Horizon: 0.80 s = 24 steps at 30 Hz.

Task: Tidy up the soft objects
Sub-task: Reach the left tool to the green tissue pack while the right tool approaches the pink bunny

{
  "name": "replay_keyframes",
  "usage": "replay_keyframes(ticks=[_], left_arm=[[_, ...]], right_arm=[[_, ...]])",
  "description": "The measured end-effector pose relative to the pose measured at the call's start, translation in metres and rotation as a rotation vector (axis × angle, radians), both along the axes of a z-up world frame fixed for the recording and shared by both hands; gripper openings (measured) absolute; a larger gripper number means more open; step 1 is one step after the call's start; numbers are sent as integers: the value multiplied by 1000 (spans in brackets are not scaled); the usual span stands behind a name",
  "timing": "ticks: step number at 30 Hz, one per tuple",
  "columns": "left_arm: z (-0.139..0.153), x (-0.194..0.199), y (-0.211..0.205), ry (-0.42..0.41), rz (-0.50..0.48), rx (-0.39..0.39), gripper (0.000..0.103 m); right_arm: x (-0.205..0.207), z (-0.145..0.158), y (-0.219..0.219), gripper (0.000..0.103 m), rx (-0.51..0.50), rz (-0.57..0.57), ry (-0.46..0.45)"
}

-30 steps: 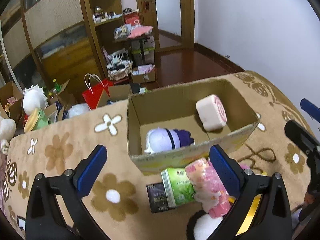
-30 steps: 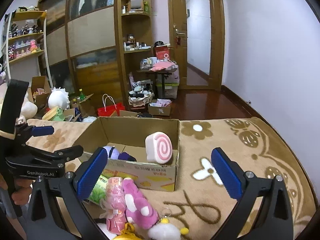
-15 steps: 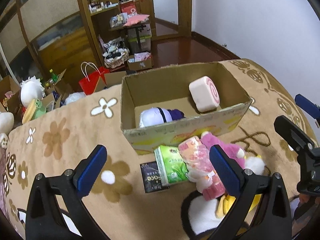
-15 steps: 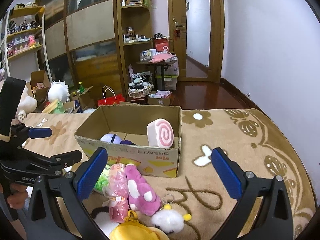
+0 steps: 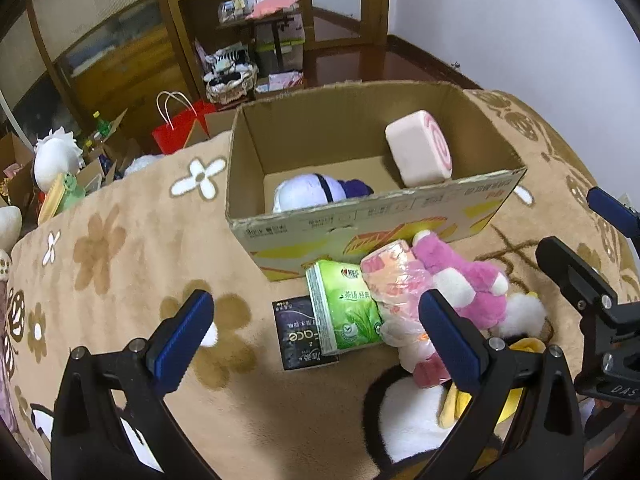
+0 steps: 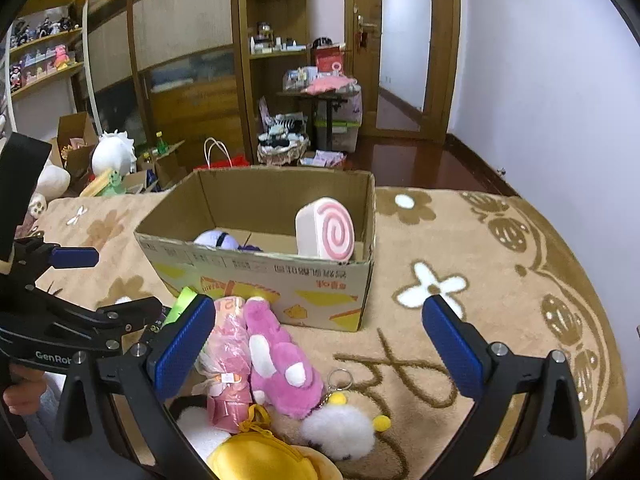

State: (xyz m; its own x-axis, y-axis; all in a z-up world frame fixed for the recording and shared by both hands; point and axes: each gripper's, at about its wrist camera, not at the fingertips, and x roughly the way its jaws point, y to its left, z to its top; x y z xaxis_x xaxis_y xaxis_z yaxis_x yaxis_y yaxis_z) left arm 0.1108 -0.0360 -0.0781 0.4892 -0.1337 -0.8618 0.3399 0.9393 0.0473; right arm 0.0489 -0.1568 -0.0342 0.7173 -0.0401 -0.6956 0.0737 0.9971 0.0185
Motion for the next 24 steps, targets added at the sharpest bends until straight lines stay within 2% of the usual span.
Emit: replay_keyframes(ticks=[19, 24], left_arm=[[-56, 29, -11, 118, 0, 44, 101], [-68, 34, -12, 141, -2, 51, 101]], right_arm=[[35, -49, 0, 103, 69, 46, 138], [42, -63, -3, 95, 108, 55, 182]])
